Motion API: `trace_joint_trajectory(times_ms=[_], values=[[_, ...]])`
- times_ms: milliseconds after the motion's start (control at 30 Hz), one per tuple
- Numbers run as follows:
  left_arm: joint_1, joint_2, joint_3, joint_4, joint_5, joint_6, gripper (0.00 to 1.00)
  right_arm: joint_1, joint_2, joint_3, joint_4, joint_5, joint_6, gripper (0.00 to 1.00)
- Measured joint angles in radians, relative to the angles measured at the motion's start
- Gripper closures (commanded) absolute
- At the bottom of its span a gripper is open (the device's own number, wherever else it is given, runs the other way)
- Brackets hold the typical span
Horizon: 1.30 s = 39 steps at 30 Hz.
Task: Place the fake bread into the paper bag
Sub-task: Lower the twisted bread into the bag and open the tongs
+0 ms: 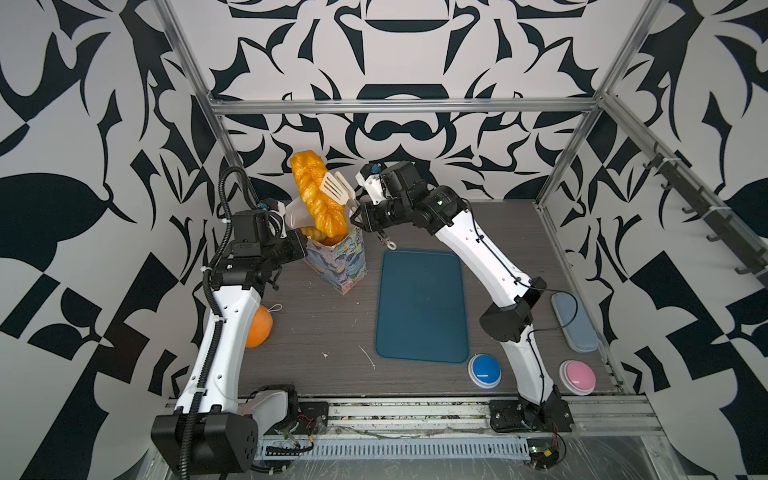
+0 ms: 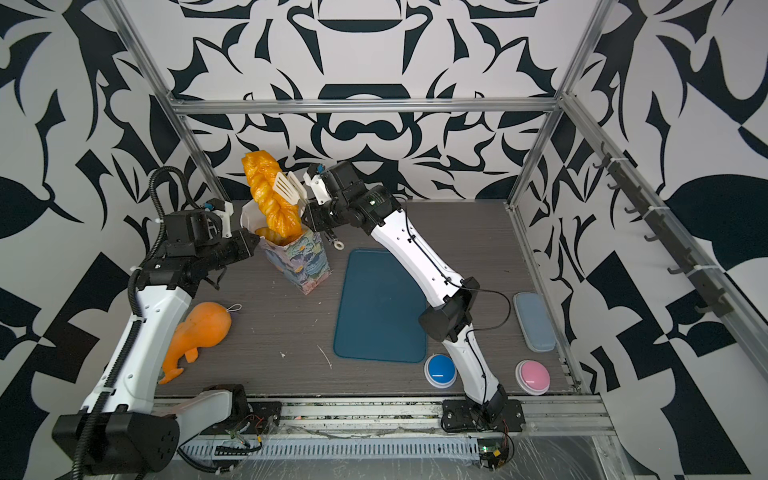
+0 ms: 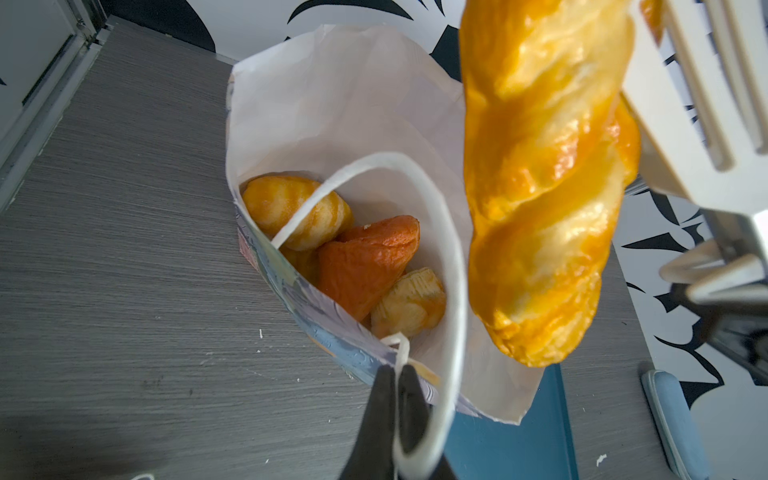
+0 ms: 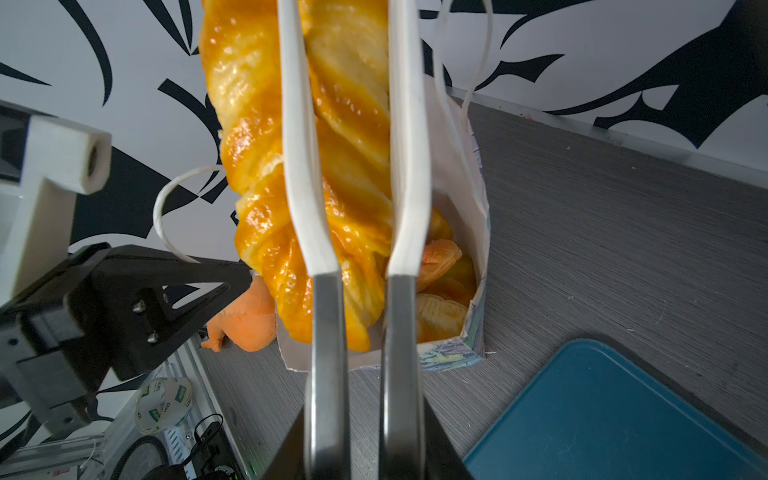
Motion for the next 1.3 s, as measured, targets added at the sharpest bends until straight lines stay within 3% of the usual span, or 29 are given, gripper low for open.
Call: trace_joint_trajectory(times_ms=[333,800,1300], values=[[0.0,0.0,0.0,0.0,0.0,0.0,1.0,-0.002,0.051,0.004,0.013,-0.018,0.017,0.69],[0.0,0.0,0.0,0.0,0.0,0.0,1.0,-0.003,-0.014,-0.174,0.04,-0.009,0.007,0.62],[0.0,0.0,0.0,0.0,0.0,0.0,1.0,-0.003,-0.1,-0.187,0.043,0.003,-0.006,0.56]])
